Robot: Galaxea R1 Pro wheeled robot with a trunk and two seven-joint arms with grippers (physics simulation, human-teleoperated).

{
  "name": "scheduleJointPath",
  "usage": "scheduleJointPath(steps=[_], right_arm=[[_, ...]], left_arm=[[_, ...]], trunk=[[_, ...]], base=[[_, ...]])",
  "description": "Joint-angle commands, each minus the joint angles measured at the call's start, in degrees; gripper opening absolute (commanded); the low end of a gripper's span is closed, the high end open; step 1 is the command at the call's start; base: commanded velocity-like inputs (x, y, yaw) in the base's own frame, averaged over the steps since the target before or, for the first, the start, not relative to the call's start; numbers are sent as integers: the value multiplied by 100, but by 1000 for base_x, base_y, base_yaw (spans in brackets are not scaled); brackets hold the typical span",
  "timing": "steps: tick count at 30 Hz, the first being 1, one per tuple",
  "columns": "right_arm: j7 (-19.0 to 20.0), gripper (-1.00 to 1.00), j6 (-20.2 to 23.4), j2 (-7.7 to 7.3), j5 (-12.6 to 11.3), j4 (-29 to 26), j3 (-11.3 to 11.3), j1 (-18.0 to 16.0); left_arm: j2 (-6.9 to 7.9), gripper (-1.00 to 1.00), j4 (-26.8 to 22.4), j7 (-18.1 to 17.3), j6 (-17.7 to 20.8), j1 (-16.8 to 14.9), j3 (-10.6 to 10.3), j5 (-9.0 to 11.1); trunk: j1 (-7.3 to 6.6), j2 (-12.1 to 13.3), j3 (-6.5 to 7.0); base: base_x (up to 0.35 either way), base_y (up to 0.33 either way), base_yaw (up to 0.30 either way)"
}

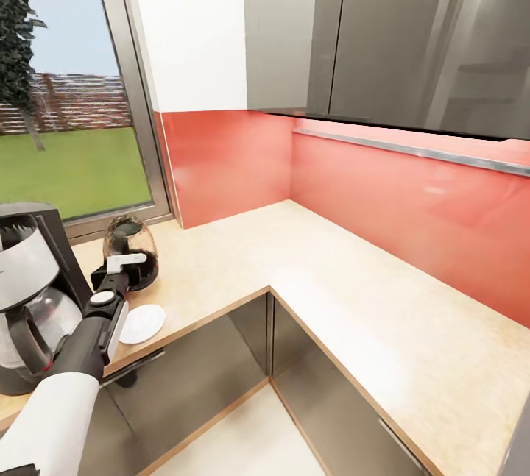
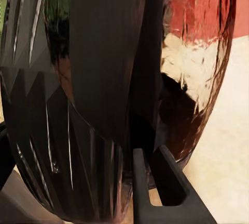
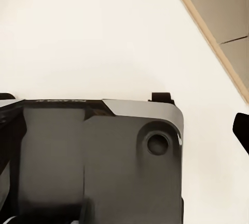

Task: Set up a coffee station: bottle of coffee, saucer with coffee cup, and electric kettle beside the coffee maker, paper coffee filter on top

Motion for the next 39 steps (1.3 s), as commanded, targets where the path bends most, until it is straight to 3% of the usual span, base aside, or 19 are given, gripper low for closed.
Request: scheduleJointPath(steps=[1, 5, 29, 39], right_arm=[[25, 100, -20, -5, -60, 6, 41, -5], [25, 100, -20, -6, -60, 13, 43, -5], [25, 100, -20, -6, -60, 23, 43, -5], [25, 100, -20, -6, -60, 23, 43, -5]], left_arm=[[11, -100, -4, 89, 33, -3, 0, -70], [7, -100, 243, 348, -132, 3, -1, -56], [33, -100, 677, 369, -217, 4, 8, -55], [41, -100, 733, 368, -218, 4, 112, -47]], trunk=[[3, -13, -12], [3, -13, -12], [3, -13, -12], [3, -13, -12]], base=[[0, 0, 0], [9, 0, 0], [26, 0, 0], [0, 0, 0]])
